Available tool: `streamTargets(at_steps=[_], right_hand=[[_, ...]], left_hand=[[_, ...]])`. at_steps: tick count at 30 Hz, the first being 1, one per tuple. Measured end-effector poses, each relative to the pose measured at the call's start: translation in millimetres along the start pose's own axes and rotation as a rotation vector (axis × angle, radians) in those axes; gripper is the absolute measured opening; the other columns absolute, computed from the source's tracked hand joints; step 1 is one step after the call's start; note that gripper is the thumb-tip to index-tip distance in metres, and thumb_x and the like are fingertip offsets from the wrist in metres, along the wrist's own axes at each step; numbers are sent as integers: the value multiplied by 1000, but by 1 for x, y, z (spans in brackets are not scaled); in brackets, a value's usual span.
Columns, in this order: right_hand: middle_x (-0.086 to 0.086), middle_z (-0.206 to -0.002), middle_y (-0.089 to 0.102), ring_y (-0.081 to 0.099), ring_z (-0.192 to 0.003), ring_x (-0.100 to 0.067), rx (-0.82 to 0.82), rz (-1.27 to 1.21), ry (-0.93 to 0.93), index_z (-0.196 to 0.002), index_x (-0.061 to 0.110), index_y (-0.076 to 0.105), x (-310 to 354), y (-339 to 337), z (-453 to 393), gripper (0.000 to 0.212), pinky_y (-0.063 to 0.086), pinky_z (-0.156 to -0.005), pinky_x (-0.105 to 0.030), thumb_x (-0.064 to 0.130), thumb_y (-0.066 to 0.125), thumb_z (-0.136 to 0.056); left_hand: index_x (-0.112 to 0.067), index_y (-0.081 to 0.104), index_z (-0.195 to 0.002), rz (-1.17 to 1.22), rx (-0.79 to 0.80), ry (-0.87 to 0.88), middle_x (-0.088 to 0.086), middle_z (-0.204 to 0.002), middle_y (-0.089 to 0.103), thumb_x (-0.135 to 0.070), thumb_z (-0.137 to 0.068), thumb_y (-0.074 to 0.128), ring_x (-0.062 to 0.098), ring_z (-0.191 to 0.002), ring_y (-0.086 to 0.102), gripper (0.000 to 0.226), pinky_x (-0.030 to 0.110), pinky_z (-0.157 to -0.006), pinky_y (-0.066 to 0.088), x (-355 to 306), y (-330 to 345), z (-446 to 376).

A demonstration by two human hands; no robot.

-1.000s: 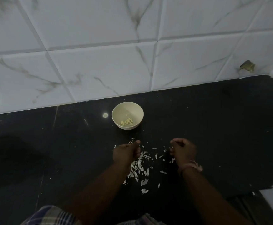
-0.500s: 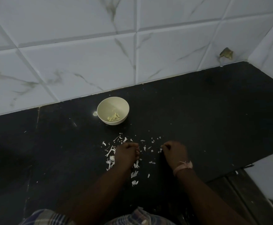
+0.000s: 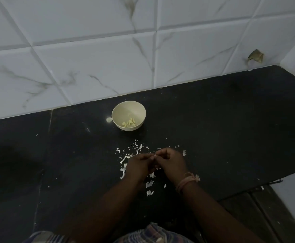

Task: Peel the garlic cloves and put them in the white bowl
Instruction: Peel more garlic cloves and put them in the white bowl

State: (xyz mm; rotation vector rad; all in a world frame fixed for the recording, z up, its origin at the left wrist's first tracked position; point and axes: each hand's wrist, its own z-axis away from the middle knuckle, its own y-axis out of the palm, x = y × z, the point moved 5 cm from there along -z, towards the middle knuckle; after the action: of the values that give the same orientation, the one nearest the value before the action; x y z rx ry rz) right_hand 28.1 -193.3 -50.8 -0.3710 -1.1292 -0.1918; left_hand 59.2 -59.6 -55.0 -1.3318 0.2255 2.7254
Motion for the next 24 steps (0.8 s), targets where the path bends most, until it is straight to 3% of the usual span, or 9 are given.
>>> streamTargets(at_steps=[4,7,9,12,16,21,24], right_hand=[[-10,-85,77,76,-77,-22,11,-129,3,-94,4,72,8,8,1,5,60,-66,-27,1,70,-90],[-10,-83,77,76,-76,-22,31,-144,-22,-93,3,73,12,17,4,5,61,-66,-28,1,69,-91],[-5,-84,77,75,-78,-18,19,-27,-91,-92,9,76,15,22,5,7,61,-71,-30,6,69,-92],[4,-82,76,72,-78,-8,10,79,-185,-89,17,77,26,26,8,11,57,-71,-22,11,69,-92],[3,-83,75,71,-77,-6,13,60,-223,-89,15,77,42,27,10,11,54,-67,-16,9,69,-91],[5,-81,76,69,-77,-2,33,78,-273,-88,15,80,59,30,14,9,52,-68,-13,9,73,-87],[4,-79,76,70,-75,-4,46,90,-271,-87,16,80,65,34,19,8,55,-67,-17,10,74,-86]], left_hand=[[-3,76,-104,-25,-20,125,14,-91,79,1,-92,69,29,-86,77,14,37,-80,62,-11,-11,7],[-7,78,-97,-93,-99,214,5,-84,79,-1,-89,73,15,-75,77,12,23,-66,60,-20,-20,17],[-11,79,-93,-90,-132,254,3,-83,79,-2,-88,75,11,-71,76,12,17,-61,55,-25,-26,22],[-15,80,-94,-93,-141,297,0,-84,80,-5,-88,75,10,-77,76,13,16,-67,56,-30,-33,27],[-18,80,-96,-115,-159,345,-2,-85,80,-11,-88,77,13,-82,77,11,24,-75,59,-40,-39,31],[-22,80,-94,-228,-186,449,-7,-84,79,-14,-88,78,10,-80,76,10,22,-72,59,-52,-49,37],[-24,80,-93,-313,-219,511,-11,-82,78,-14,-87,79,7,-76,74,12,21,-69,57,-55,-55,42]])
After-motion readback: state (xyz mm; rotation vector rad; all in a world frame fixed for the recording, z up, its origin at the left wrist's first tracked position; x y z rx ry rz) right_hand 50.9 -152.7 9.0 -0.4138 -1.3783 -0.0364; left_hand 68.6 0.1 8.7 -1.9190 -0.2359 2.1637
